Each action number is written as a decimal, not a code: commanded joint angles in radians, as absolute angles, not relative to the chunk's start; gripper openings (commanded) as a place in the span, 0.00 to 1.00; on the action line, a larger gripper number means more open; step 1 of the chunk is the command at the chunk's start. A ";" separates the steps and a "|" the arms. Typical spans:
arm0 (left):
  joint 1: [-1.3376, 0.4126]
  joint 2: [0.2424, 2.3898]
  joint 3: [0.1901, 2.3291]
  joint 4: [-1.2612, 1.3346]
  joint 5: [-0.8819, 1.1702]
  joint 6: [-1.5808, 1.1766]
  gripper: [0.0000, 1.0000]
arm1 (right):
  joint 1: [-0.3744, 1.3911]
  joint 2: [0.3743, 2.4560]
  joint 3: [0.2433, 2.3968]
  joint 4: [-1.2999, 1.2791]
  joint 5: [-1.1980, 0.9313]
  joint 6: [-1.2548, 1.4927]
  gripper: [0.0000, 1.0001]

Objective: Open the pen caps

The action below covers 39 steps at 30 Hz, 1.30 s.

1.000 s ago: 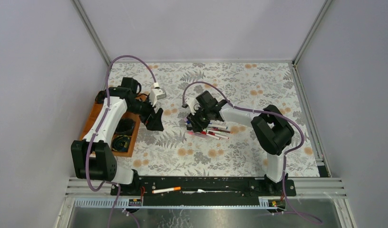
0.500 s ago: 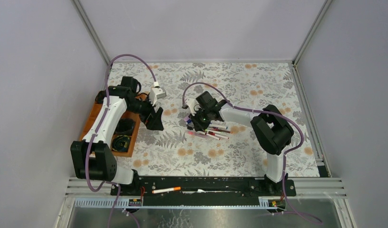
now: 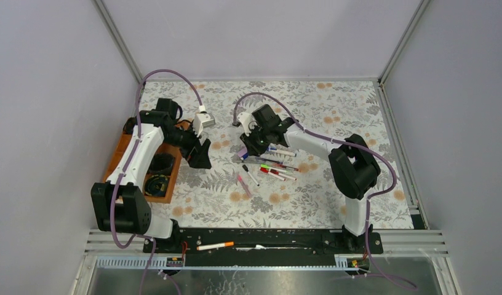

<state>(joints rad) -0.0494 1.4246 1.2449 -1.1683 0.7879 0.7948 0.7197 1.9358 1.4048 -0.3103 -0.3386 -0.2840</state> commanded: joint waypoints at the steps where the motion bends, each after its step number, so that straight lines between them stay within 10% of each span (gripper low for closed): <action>1: -0.044 1.424 1.273 -1.208 0.802 0.827 0.99 | 0.689 1.978 1.465 -0.318 -0.310 -0.295 0.30; 24: -0.045 1.433 1.272 -1.217 0.815 0.836 0.99 | 0.650 1.982 1.400 -0.255 -0.290 -0.294 0.36; 39: -0.044 1.448 1.305 -1.236 0.818 0.844 0.99 | 0.382 2.167 1.721 -0.181 -0.214 -0.200 0.71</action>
